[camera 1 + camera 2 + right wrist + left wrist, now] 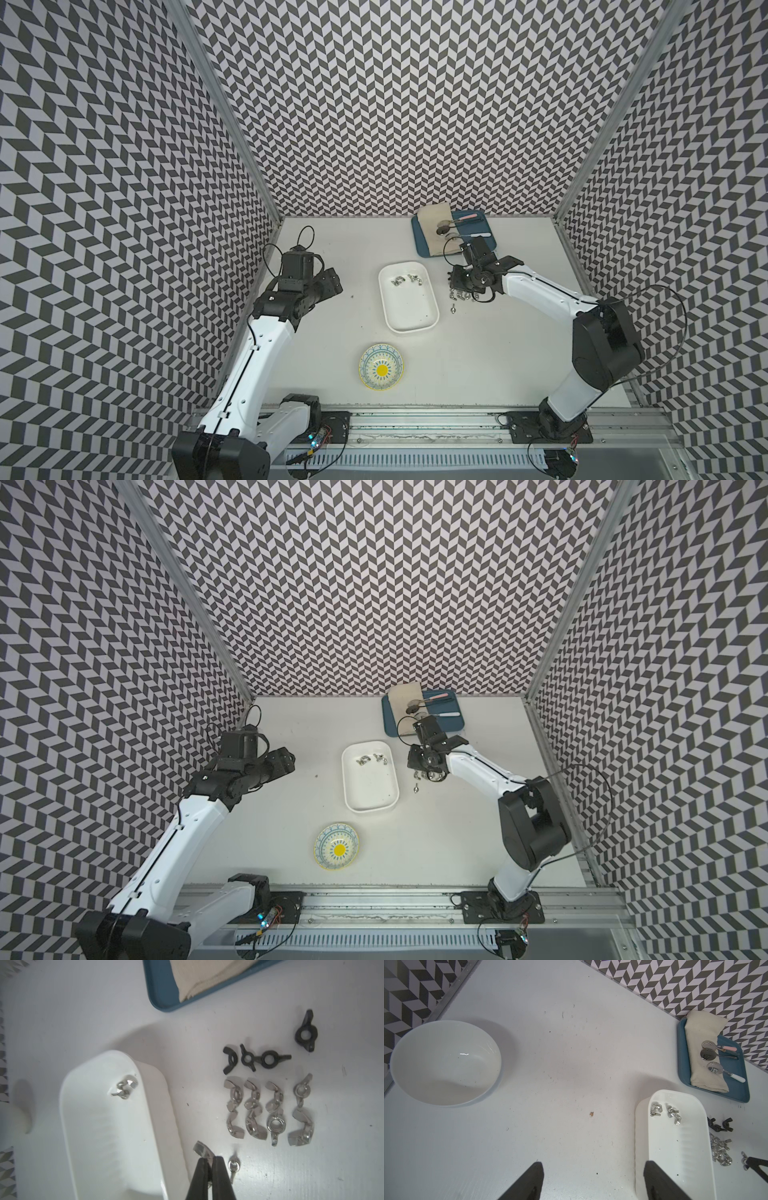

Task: Take out the wing nut from the storage box
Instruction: Place the wing nut at the center of the board.

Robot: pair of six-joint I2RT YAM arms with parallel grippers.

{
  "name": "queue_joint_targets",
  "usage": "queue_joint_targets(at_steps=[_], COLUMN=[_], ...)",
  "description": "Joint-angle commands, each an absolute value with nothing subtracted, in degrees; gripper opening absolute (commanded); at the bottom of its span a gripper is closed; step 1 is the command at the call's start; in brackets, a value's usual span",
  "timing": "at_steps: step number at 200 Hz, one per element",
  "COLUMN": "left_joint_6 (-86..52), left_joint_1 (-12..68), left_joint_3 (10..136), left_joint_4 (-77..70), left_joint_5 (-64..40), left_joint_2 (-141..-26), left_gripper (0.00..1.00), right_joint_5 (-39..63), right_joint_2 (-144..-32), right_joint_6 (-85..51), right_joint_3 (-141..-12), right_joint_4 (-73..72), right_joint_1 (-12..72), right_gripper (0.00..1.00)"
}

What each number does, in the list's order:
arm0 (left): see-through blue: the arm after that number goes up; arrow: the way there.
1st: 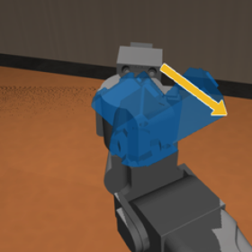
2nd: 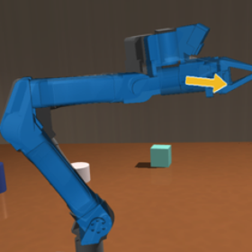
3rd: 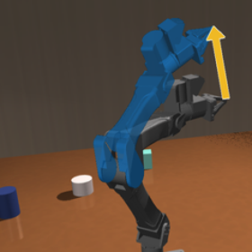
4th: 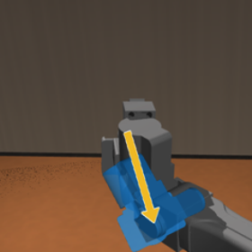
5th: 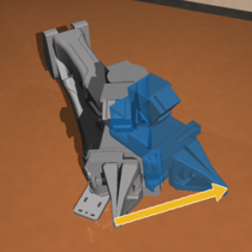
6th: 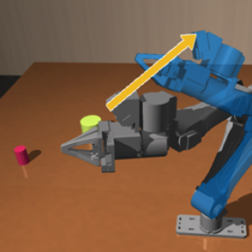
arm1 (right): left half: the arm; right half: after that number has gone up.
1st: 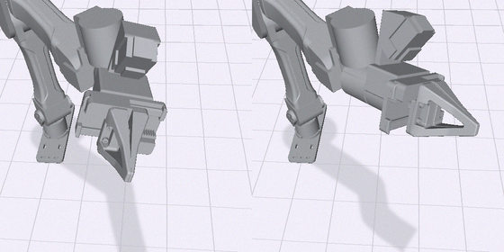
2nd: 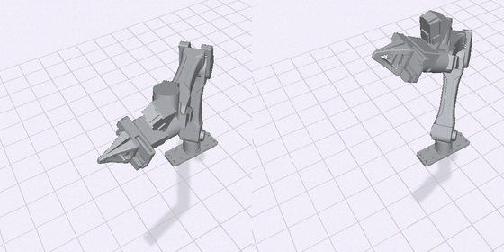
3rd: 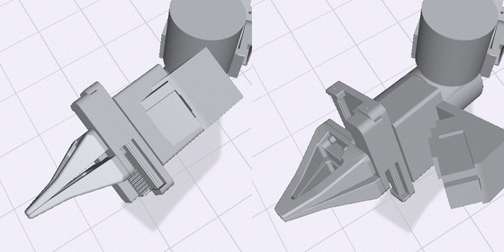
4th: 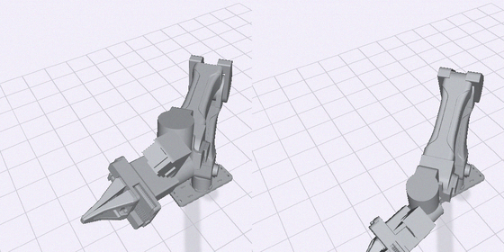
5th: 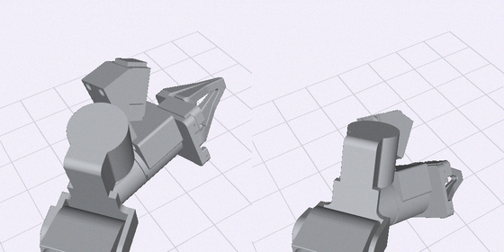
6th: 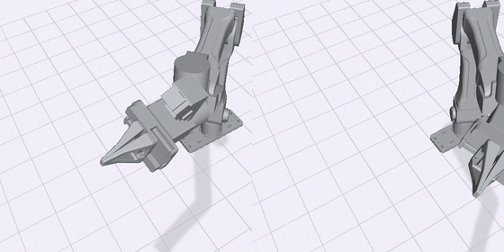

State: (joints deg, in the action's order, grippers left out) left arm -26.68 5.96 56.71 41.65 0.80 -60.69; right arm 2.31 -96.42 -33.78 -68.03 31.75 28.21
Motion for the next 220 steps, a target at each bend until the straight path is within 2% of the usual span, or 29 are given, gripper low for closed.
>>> queue_joint_targets(at_steps=[1,159,220], left_joint_6=[-26.45,-26.74,-26.72], left_joint_1=[5.66,5.7,5.71], left_joint_3=[57.4,56.87,56.64], left_joint_4=[41.05,40.98,40.87], left_joint_5=[0.57,0.53,0.71], left_joint_2=[-60.64,-60.55,-60.6], left_gripper=[0.8,0.8,0.8], right_joint_5=[0.7,-1.18,-0.85], right_joint_2=[-94.7,-100.17,-101.07], right_joint_6=[-32.28,-30.41,-30.34], right_joint_3=[-64.77,-59.33,-60.23], right_joint_4=[30.77,27.72,28.07], right_joint_1=[28.15,27.42,27.42], right_gripper=[0.01,0.03,0.17])
